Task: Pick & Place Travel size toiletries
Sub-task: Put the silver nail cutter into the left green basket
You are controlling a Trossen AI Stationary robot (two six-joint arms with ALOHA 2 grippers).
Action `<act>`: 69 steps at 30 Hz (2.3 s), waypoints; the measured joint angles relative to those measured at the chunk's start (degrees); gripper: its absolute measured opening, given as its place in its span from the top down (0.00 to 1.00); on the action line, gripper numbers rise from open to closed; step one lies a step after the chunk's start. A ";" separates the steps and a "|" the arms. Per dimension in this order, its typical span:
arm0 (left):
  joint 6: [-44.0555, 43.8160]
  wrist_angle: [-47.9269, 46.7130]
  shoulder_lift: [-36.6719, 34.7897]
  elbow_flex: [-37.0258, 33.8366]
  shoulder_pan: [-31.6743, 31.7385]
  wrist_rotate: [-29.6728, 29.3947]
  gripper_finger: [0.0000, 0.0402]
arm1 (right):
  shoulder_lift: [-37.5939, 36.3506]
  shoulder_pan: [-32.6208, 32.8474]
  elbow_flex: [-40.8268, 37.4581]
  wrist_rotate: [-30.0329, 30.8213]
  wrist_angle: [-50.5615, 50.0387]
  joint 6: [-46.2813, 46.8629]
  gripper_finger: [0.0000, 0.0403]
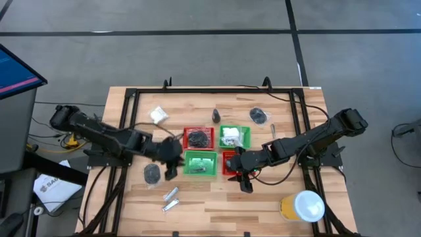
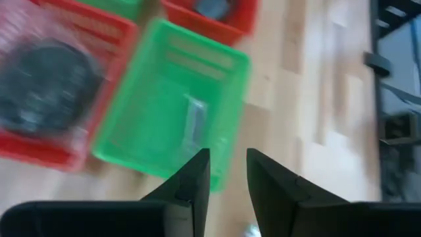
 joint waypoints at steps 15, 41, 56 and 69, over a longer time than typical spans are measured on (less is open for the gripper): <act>-15.31 -0.32 5.78 -0.20 -13.40 -6.25 0.77 | 0.00 0.33 0.00 -0.01 -1.75 1.10 0.59; -34.62 1.24 20.63 -0.17 -18.92 -0.29 0.77 | 0.00 -1.03 0.00 -0.05 -3.33 -0.06 0.59; -34.62 1.74 21.16 -0.17 -18.70 -1.83 0.77 | 0.00 -0.76 0.00 -0.05 -3.34 0.00 0.59; -34.60 3.73 28.13 0.24 -18.69 0.11 0.77 | 0.00 -0.76 0.00 -0.05 -3.32 0.00 0.59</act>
